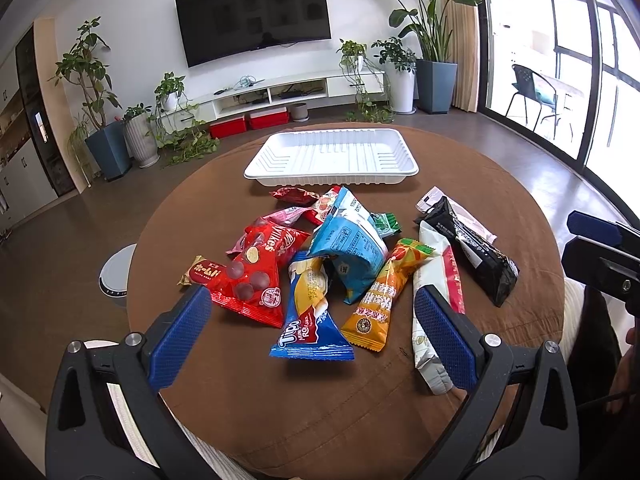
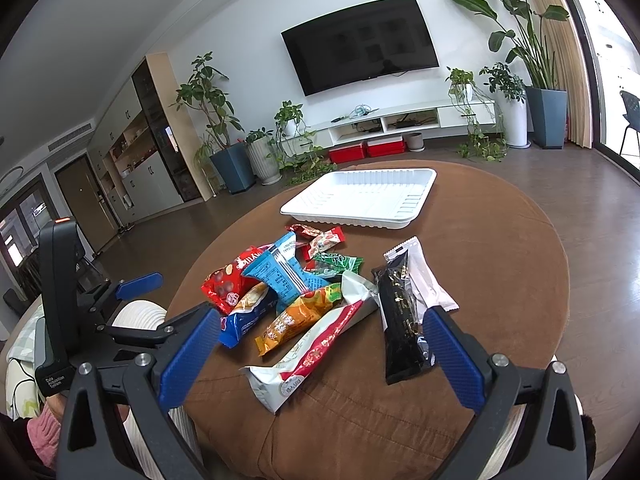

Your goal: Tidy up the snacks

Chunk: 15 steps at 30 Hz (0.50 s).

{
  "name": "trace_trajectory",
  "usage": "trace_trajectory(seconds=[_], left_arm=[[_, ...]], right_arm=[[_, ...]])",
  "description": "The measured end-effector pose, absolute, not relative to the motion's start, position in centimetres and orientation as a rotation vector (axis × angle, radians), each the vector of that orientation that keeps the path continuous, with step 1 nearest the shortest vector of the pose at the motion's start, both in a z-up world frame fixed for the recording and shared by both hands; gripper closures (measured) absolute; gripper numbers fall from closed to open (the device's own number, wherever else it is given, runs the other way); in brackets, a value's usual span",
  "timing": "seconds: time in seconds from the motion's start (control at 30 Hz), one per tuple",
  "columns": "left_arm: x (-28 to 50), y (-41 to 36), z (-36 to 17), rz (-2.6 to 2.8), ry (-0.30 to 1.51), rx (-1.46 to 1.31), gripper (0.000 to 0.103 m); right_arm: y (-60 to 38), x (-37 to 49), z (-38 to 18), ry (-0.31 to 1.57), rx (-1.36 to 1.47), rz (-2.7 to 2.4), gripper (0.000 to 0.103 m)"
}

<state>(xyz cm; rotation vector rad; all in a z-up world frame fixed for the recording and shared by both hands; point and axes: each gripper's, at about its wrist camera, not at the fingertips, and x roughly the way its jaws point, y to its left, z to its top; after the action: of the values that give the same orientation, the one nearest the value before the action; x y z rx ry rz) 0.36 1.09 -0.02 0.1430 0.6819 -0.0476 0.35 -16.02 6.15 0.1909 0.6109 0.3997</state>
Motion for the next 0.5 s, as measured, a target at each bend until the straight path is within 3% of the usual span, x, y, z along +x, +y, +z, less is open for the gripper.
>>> trace_trajectory(seconds=[0.5], left_arm=[[0.27,1.14,-0.05,-0.046,0.681,0.144,0.0]], right_arm=[[-15.66,0.34,6.02,0.615,0.188,0.401,0.0]])
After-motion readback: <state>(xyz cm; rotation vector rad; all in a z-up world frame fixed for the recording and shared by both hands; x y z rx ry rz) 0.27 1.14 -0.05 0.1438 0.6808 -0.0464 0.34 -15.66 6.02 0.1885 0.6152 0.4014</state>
